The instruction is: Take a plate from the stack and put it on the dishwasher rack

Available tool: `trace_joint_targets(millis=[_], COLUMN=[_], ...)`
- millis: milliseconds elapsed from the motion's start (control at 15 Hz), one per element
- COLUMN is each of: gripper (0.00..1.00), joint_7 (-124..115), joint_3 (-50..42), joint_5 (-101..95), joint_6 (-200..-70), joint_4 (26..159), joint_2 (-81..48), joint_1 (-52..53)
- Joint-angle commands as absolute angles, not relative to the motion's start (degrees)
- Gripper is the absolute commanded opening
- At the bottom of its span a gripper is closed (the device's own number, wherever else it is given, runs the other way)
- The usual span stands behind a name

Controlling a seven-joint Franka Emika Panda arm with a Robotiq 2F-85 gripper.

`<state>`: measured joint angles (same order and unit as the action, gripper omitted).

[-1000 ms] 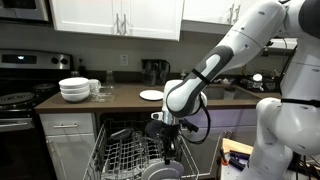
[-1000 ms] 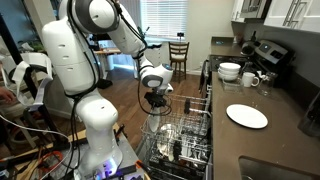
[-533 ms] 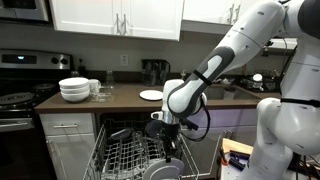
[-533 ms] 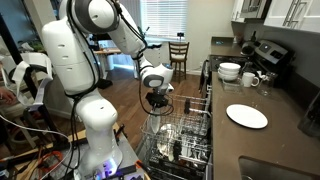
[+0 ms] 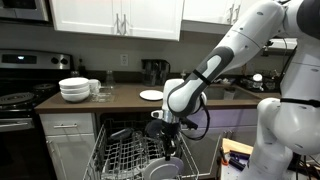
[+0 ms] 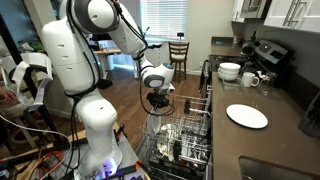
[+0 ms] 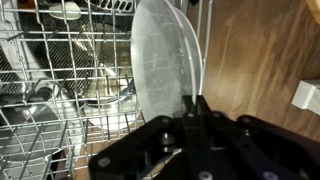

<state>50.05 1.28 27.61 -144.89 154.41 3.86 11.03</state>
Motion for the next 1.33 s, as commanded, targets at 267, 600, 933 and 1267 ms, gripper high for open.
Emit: trace_joint_targets(millis=[267,600,933,1267], gripper=[0.01,0.05,0.02,0.02], joint_7=[49.9,50.0,51.2,51.8], joint_3=[2.2,2.5,2.9,3.7], joint_5=[27.9,27.6,28.5,29.7], joint_6=[-148.4,-146.7,-147.0,-147.6], joint_4=[153.3,154.3,153.6,152.6], joint_2=[1.8,2.5,0.5,-1.3], joint_1=[9.3,9.3,9.3,9.0])
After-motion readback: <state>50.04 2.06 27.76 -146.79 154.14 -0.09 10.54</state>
